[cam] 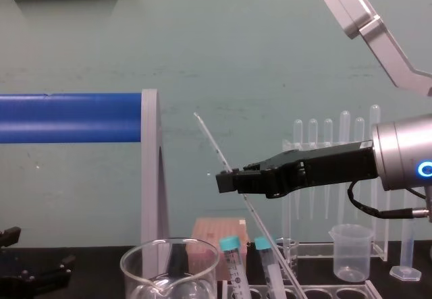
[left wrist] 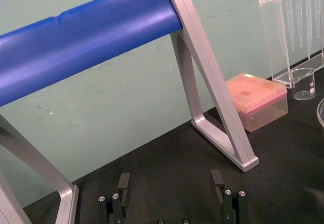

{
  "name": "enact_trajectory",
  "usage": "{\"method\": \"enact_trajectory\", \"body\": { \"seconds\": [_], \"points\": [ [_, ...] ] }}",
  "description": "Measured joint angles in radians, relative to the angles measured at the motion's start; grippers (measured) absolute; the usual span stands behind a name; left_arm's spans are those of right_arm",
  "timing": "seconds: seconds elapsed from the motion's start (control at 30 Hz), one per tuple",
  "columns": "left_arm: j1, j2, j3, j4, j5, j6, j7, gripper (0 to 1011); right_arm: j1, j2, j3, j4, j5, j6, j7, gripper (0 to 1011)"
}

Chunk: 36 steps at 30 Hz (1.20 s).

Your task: Hold the thermometer with one hand and immerse one end into the beaker, then reinsert it into the test tube rack.

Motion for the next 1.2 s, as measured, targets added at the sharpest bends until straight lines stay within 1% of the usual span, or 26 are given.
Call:
{"method": "enact_trajectory", "body": {
  "seconds": [0.03, 0.13, 0.43, 0.67, 0.87, 0.97, 1.07, 1.1, 1.17, 1.2],
  "points": [
    [0.0, 0.0, 0.0, 0.0, 0.0, 0.0, 0.0, 1008, 0.0, 0.0, 0.0, 0.0, 0.0, 0.0, 0.0, 86],
    [0.0, 0.0, 0.0, 0.0, 0.0, 0.0, 0.0, 1008, 0.0, 0.0, 0.0, 0.0, 0.0, 0.0, 0.0, 56],
    [0.0, 0.0, 0.0, 0.0, 0.0, 0.0, 0.0, 1008, -0.007, 0.001, 0.005, -0.005, 0.005, -0.005, -0.002, 56],
    [0.0, 0.0, 0.0, 0.0, 0.0, 0.0, 0.0, 1008, -0.039, 0.014, 0.037, -0.043, 0.029, -0.058, -0.016, 56],
    [0.0, 0.0, 0.0, 0.0, 0.0, 0.0, 0.0, 1008, -0.059, 0.025, 0.073, -0.087, 0.055, -0.114, -0.018, 56],
    [0.0, 0.0, 0.0, 0.0, 0.0, 0.0, 0.0, 1008, -0.076, 0.03, 0.107, -0.118, 0.094, -0.148, -0.014, 56],
    [0.0, 0.0, 0.0, 0.0, 0.0, 0.0, 0.0, 1008, -0.095, 0.03, 0.137, -0.134, 0.139, -0.165, -0.008, 56],
    [0.0, 0.0, 0.0, 0.0, 0.0, 0.0, 0.0, 1008, -0.109, 0.03, 0.155, -0.144, 0.173, -0.172, -0.005, 56],
    [0.0, 0.0, 0.0, 0.0, 0.0, 0.0, 0.0, 1008, -0.124, 0.029, 0.172, -0.152, 0.208, -0.179, -0.003, 56],
    [0.0, 0.0, 0.0, 0.0, 0.0, 0.0, 0.0, 1008, -0.138, 0.028, 0.187, -0.158, 0.238, -0.185, -0.004, 56]
  ]
}}
